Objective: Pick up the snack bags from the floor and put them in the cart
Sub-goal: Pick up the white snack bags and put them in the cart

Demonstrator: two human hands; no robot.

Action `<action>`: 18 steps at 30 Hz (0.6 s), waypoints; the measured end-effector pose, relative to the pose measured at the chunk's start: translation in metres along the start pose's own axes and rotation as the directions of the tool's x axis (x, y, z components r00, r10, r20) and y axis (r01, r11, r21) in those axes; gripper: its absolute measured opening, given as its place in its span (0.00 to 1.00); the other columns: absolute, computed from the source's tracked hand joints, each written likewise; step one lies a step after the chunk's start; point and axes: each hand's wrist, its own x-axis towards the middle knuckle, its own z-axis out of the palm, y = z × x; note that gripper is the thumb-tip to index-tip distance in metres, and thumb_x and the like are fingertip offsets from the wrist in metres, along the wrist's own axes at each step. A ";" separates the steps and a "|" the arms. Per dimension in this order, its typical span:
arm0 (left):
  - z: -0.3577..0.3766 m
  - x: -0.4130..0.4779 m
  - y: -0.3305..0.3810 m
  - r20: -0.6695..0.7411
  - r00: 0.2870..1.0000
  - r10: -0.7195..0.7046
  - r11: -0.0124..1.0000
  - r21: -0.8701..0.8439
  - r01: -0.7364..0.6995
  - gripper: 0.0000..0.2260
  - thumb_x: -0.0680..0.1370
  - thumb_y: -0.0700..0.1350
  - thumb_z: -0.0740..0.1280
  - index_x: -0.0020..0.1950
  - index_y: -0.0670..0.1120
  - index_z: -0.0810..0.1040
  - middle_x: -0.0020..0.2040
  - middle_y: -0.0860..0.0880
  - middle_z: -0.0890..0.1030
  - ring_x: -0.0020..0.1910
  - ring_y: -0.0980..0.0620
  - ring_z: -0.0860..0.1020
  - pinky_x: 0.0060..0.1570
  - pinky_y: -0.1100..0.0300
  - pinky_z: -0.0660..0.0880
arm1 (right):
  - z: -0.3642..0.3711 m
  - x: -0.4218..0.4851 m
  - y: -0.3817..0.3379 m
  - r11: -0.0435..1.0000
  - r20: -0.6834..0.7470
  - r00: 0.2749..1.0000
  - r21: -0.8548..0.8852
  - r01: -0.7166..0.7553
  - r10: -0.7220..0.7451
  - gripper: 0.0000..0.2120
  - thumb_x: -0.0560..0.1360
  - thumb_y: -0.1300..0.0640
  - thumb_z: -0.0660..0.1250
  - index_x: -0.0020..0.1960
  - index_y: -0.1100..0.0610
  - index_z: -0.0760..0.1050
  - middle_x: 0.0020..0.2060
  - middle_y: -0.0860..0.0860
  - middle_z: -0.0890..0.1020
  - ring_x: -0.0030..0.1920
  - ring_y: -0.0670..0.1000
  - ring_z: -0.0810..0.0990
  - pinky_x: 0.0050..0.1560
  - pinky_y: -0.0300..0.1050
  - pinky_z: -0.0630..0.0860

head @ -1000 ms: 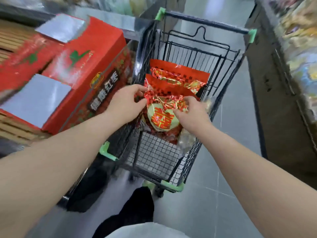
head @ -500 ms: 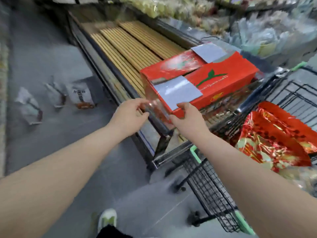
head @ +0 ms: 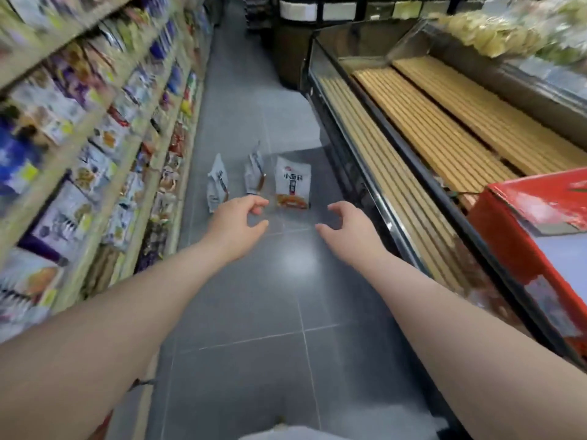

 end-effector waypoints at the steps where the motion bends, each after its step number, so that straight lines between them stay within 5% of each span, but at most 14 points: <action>1: -0.006 0.009 -0.010 -0.004 1.000 -0.019 1.000 -0.005 0.019 0.16 0.74 0.43 0.70 0.62 0.47 0.77 0.53 0.47 0.81 0.54 0.46 0.78 0.58 0.54 0.73 | 0.007 0.013 -0.007 1.000 0.019 1.000 -0.005 0.001 -0.001 0.23 0.75 0.53 0.66 0.69 0.56 0.68 0.66 0.53 0.73 0.65 0.53 0.72 0.59 0.43 0.69; 11: -0.012 0.160 -0.076 -0.010 0.993 -0.122 0.992 -0.035 0.121 0.16 0.75 0.43 0.68 0.64 0.47 0.75 0.56 0.47 0.80 0.57 0.48 0.77 0.53 0.61 0.68 | 0.049 0.191 -0.035 0.998 0.117 0.992 -0.029 0.060 -0.056 0.21 0.75 0.55 0.66 0.67 0.57 0.70 0.63 0.52 0.76 0.63 0.52 0.74 0.52 0.36 0.64; 15: -0.006 0.253 -0.087 -0.025 0.988 -0.149 0.988 -0.035 0.149 0.16 0.75 0.44 0.68 0.63 0.50 0.75 0.56 0.49 0.80 0.56 0.49 0.76 0.51 0.62 0.67 | 0.053 0.292 -0.036 1.000 0.146 0.989 -0.005 0.016 -0.015 0.22 0.75 0.55 0.65 0.68 0.56 0.68 0.65 0.50 0.75 0.50 0.49 0.74 0.47 0.39 0.68; 18: -0.004 0.317 -0.095 -0.026 0.981 -0.190 0.981 -0.038 0.189 0.16 0.75 0.45 0.68 0.63 0.51 0.76 0.56 0.50 0.80 0.56 0.50 0.77 0.53 0.60 0.69 | 0.050 0.362 -0.041 0.999 0.145 0.989 -0.035 0.023 -0.017 0.23 0.75 0.55 0.65 0.69 0.56 0.67 0.66 0.52 0.73 0.57 0.52 0.76 0.50 0.41 0.70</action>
